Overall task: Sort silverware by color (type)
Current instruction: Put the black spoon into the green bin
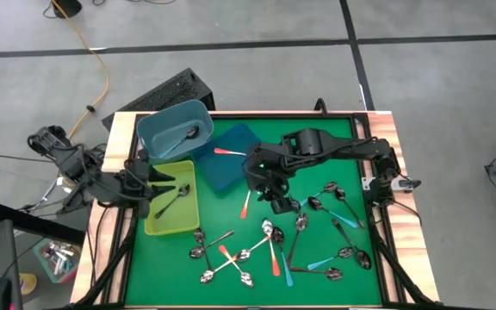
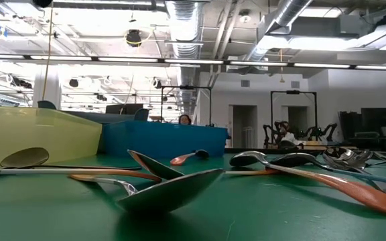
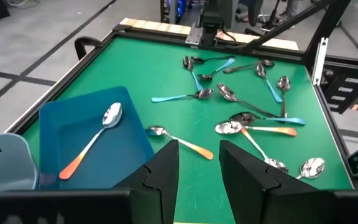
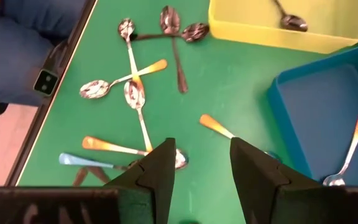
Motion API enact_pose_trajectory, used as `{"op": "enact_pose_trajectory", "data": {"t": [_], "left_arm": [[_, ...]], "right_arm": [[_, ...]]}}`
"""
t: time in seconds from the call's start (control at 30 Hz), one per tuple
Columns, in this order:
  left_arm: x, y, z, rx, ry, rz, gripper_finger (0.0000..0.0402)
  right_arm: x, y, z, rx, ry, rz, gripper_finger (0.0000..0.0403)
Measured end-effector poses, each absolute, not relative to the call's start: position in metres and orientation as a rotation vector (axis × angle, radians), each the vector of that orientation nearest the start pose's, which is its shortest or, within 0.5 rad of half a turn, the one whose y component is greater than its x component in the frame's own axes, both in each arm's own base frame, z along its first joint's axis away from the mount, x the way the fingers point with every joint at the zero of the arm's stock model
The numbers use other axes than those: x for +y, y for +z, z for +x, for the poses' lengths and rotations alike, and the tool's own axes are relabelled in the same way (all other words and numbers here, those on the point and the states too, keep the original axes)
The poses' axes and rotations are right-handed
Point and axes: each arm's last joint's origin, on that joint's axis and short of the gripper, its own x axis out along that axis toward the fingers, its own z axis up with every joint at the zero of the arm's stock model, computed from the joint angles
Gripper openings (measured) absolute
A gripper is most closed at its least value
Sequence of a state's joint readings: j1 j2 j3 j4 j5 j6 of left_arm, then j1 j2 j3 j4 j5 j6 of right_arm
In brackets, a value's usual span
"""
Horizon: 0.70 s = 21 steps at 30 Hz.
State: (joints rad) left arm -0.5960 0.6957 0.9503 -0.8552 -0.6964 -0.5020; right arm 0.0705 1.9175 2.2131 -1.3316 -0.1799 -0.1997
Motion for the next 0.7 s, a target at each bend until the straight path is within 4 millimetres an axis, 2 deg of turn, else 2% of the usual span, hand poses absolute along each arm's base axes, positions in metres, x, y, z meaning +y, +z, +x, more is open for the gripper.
{"op": "enact_pose_trajectory", "data": {"t": [0.2, 0.43, 0.53, 0.7], "left_arm": [[-0.051, 0.332, 0.106, 0.448, 0.224, -0.125, 0.0101], [-0.056, 0.316, 0.113, 0.444, 0.228, -0.182, 0.0101], [-0.061, 0.312, 0.118, 0.434, 0.161, -0.233, 0.0101], [-0.067, 0.313, 0.120, 0.443, 0.064, -0.261, 0.0101]], "right_arm": [[0.023, 0.399, 0.377, 0.991, 0.307, -0.113, 0.0163], [0.030, 0.390, 0.388, 0.934, 0.310, -0.105, 0.0163], [0.041, 0.379, 0.398, 0.879, 0.319, -0.099, 0.0163], [0.068, 0.342, 0.418, 0.765, 0.349, -0.117, 0.0163]]}}
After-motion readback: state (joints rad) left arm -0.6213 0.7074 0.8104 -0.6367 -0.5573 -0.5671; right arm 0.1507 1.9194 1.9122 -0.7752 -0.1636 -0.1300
